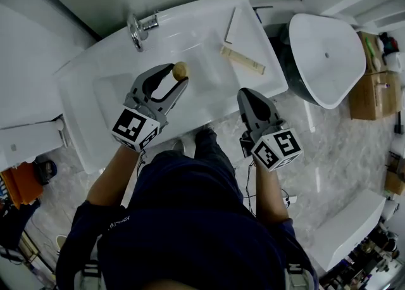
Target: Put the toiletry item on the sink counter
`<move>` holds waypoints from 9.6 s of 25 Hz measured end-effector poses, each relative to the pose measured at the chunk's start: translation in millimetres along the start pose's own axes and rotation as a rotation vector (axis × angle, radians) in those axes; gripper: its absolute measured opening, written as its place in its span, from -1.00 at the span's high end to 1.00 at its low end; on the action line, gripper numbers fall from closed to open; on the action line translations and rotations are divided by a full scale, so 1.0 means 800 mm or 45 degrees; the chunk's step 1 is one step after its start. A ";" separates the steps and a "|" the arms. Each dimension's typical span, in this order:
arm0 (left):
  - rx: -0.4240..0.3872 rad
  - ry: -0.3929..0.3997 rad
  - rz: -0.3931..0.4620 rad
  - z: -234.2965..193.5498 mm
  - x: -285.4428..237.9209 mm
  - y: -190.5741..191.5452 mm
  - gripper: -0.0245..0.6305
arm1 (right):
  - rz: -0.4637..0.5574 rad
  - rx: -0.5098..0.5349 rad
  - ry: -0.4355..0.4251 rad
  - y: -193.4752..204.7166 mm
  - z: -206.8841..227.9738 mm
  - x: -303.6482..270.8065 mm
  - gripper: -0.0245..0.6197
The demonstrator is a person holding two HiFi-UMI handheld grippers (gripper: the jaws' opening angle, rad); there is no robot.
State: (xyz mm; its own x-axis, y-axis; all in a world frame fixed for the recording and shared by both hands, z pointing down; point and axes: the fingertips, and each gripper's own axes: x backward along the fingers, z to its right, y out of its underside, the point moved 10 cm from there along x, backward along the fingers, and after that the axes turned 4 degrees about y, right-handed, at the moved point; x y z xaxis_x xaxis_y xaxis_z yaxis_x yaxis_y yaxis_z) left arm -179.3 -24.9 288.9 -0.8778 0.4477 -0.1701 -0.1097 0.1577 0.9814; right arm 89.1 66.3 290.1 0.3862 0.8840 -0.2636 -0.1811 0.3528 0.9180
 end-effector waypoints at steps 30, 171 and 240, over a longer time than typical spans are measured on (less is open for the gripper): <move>-0.011 -0.227 -0.155 -0.060 -0.212 -0.005 0.33 | -0.110 -0.017 -0.221 -0.047 0.226 -0.107 0.91; -0.135 -0.148 -0.622 -0.126 -0.285 0.105 0.28 | -0.208 -0.050 -0.041 0.028 0.206 -0.184 0.91; 0.018 -0.226 -0.307 -0.028 -0.174 0.026 0.80 | -0.177 0.065 -0.185 -0.020 0.158 -0.133 0.91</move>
State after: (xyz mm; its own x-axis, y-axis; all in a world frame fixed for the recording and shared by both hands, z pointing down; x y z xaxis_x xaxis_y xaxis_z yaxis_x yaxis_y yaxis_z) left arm -69.6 -103.8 334.8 -0.7320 0.5423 -0.4123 -0.2978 0.2896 0.9096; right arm 165.1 -72.5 340.6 0.5314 0.7731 -0.3464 -0.0727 0.4490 0.8906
